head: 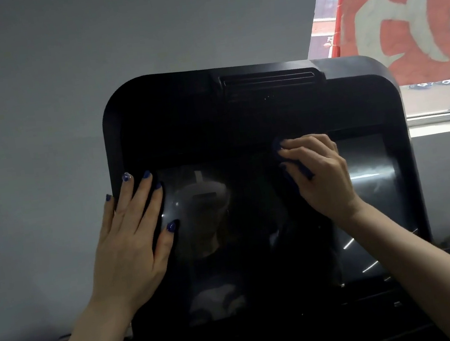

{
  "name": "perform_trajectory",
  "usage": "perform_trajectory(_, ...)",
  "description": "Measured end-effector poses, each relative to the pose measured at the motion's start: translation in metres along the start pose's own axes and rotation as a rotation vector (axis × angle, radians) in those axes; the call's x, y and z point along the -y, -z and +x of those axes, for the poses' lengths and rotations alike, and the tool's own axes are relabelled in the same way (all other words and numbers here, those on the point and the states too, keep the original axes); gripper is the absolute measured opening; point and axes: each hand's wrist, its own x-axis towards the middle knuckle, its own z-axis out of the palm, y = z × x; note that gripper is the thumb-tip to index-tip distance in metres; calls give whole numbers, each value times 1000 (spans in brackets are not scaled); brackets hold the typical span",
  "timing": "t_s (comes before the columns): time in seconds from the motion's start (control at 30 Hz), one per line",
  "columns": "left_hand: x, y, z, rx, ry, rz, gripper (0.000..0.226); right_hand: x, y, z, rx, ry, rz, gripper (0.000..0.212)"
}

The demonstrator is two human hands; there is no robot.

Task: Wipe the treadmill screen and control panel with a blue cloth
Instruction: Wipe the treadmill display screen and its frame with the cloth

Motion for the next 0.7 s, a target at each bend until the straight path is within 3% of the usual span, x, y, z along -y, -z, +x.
perform_trajectory(0.23, -1, -4, -2, -1, 8, -21, 58, 14, -11, 16, -13, -2, 24, 6)
perform_trajectory(0.37, 2, -1, -4, 37, -3, 1, 62, 14, -9, 13, 67, 68, 77, 7)
perform_trajectory(0.53, 3, -2, -11, 48, -17, 15, 60, 27, -20, 18, 22, -4, 36, 8)
perform_trajectory(0.7, 5, -2, -13, 60, -1, 18, 63, 17, -10, 17, 85, 102, 65, 7)
